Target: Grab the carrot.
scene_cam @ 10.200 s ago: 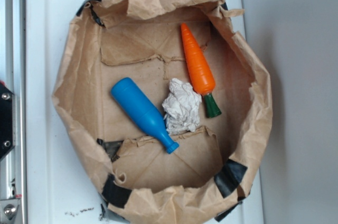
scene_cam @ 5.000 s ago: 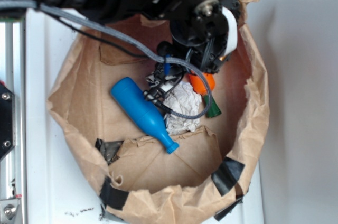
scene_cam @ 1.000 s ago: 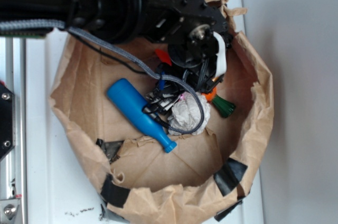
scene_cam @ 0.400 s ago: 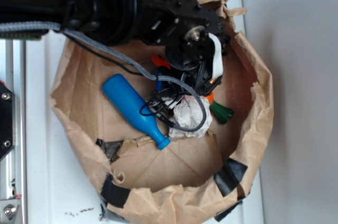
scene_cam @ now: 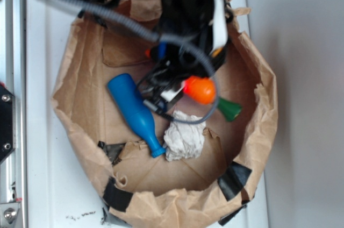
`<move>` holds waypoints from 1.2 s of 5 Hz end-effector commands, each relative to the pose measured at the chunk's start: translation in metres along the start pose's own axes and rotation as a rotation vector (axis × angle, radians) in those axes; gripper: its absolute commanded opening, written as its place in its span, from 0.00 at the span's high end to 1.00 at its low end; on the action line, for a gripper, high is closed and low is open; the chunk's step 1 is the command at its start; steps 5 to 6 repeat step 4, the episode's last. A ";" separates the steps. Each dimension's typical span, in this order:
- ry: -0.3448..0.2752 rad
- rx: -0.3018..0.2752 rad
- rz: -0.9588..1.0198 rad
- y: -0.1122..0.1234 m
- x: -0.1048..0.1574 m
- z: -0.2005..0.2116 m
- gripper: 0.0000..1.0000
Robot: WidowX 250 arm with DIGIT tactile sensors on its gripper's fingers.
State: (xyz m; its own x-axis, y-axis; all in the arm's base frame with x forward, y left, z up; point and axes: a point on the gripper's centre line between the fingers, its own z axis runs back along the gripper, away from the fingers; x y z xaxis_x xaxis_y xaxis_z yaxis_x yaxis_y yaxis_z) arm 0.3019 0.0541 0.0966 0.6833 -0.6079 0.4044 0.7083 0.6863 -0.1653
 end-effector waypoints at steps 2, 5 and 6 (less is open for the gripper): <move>-0.107 -0.011 -0.080 -0.037 0.019 0.082 1.00; -0.040 0.186 0.024 -0.042 0.024 0.072 1.00; -0.040 0.186 0.024 -0.042 0.024 0.072 1.00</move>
